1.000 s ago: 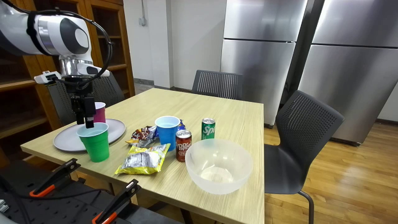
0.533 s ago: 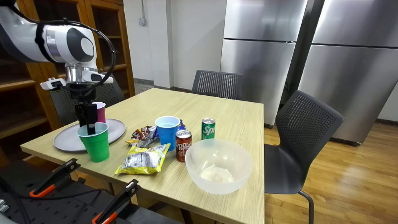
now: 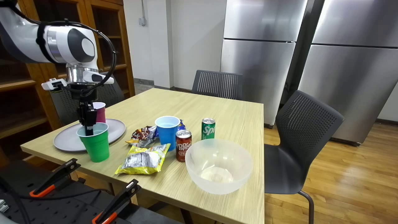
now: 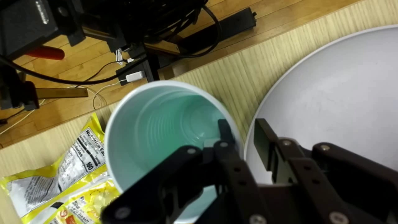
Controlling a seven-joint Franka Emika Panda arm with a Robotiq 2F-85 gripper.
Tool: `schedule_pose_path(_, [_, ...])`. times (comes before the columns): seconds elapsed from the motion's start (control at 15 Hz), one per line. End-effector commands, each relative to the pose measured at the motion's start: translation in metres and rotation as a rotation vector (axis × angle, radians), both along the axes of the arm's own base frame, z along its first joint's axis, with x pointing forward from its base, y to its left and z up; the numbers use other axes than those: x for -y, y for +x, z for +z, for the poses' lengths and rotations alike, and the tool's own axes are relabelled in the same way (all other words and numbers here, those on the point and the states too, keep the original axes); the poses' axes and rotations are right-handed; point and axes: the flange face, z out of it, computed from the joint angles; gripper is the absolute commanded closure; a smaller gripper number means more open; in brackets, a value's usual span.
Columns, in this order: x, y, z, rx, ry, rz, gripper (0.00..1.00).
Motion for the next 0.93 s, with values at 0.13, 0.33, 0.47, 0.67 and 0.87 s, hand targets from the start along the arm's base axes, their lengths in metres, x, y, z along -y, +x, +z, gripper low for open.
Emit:
schedule_pose_path(0.13, [0.0, 0.003, 0.005, -0.004, 0.004, -0.012, 1.0])
schedule_pose_path(0.33, [-0.002, -0.001, 0.012, -0.011, -0.002, 0.016, 0.99])
schedule_pose_path(0.47, [-0.004, -0.005, 0.018, -0.003, -0.005, 0.024, 0.99])
schedule_pose_path(0.67, [-0.007, -0.007, 0.029, -0.001, -0.007, 0.026, 0.99])
schedule_pose_path(0.87, [-0.009, -0.009, 0.04, -0.011, -0.021, 0.029, 0.99])
